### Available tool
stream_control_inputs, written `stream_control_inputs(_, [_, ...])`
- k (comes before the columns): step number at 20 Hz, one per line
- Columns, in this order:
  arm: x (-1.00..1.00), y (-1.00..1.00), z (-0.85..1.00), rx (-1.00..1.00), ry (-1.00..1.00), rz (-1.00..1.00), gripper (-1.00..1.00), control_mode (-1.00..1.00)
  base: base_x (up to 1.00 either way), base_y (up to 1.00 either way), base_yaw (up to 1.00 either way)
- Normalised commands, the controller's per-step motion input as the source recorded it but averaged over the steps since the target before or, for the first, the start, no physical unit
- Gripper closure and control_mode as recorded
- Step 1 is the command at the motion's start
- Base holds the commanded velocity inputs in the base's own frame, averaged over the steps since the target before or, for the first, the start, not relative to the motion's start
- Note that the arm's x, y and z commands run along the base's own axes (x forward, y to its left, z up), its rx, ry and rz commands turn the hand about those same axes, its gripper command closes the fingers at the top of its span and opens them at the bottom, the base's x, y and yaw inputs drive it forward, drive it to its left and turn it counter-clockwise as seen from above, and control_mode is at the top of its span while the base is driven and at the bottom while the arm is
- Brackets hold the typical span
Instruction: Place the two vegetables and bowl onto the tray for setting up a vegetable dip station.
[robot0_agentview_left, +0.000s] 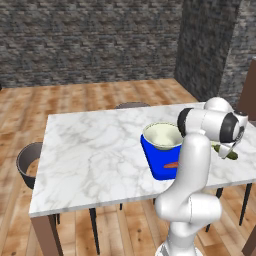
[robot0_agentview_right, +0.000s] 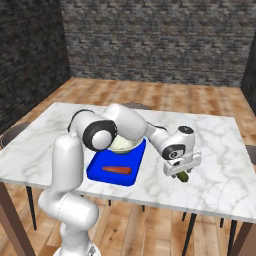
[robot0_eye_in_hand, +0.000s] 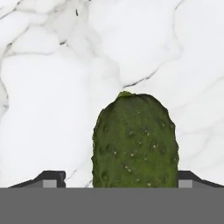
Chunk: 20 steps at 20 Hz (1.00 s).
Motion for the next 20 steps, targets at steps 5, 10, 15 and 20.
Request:
stream_control_inputs(5, [0.0,0.0,-0.06,0.0,0.01,0.0,1.0,-1.0,0.0,0.0,0.0])
stream_control_inputs(10, [-0.01,0.07,0.02,0.0,0.01,0.01,1.0,-1.0,0.0,0.0,0.0])
stream_control_inputs(15, [-0.25,0.35,0.23,-0.01,-0.04,0.09,1.0,-1.0,0.0,0.0,0.0])
stream_control_inputs(20, [-0.55,0.51,0.36,-0.05,-0.08,0.18,1.0,-1.0,0.0,0.0,0.0])
